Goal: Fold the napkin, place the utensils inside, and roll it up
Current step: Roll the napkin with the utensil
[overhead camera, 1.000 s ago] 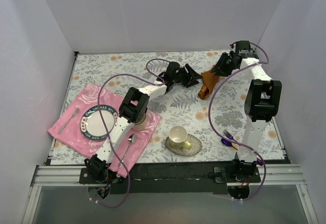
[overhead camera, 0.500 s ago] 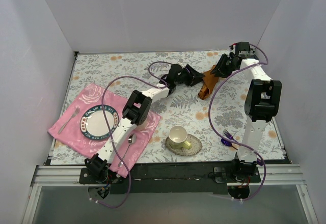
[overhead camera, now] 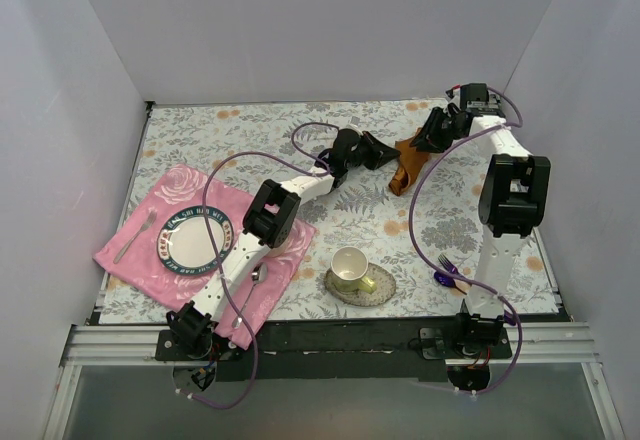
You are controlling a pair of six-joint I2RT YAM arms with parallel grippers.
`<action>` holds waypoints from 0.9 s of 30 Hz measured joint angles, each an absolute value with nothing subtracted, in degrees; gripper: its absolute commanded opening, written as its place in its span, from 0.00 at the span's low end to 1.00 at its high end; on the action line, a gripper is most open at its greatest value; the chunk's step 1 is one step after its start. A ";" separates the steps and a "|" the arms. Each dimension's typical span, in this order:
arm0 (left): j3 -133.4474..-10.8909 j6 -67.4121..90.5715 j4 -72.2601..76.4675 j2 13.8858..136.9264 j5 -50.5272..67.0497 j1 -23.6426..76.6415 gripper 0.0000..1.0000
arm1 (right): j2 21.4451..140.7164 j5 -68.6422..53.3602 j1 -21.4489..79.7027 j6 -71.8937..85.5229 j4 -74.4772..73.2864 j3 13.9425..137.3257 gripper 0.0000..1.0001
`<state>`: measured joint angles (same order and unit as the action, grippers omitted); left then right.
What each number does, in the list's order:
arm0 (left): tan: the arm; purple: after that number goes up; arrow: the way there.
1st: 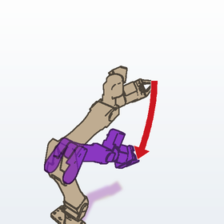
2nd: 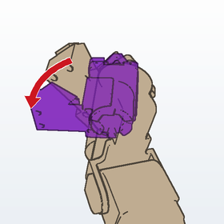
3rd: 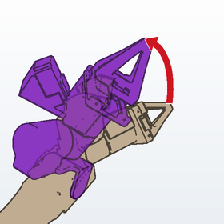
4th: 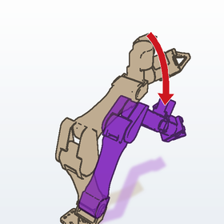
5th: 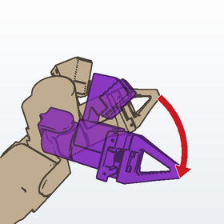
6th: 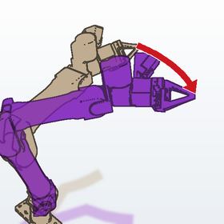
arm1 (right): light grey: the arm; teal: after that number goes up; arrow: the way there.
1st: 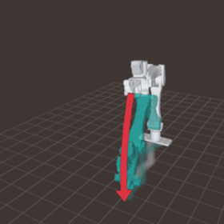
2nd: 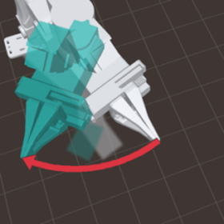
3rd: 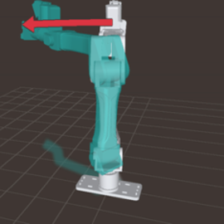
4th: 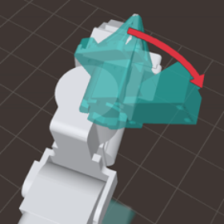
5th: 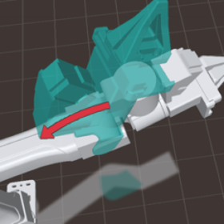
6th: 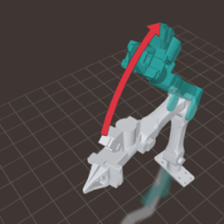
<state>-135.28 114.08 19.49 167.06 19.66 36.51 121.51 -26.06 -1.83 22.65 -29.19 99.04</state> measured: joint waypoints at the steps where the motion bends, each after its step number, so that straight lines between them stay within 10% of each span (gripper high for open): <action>1: -135.31 113.86 19.46 167.06 19.57 36.51 0.02 | 122.10 -26.46 -1.76 22.65 -28.99 99.68 0.36; 27: -137.67 114.37 17.37 167.28 20.21 35.03 0.03 | 131.33 -27.11 -0.95 22.26 -30.52 108.95 0.23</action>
<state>-137.67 114.37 17.37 167.28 20.21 35.03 131.33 -27.11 -0.95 22.26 -30.52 108.95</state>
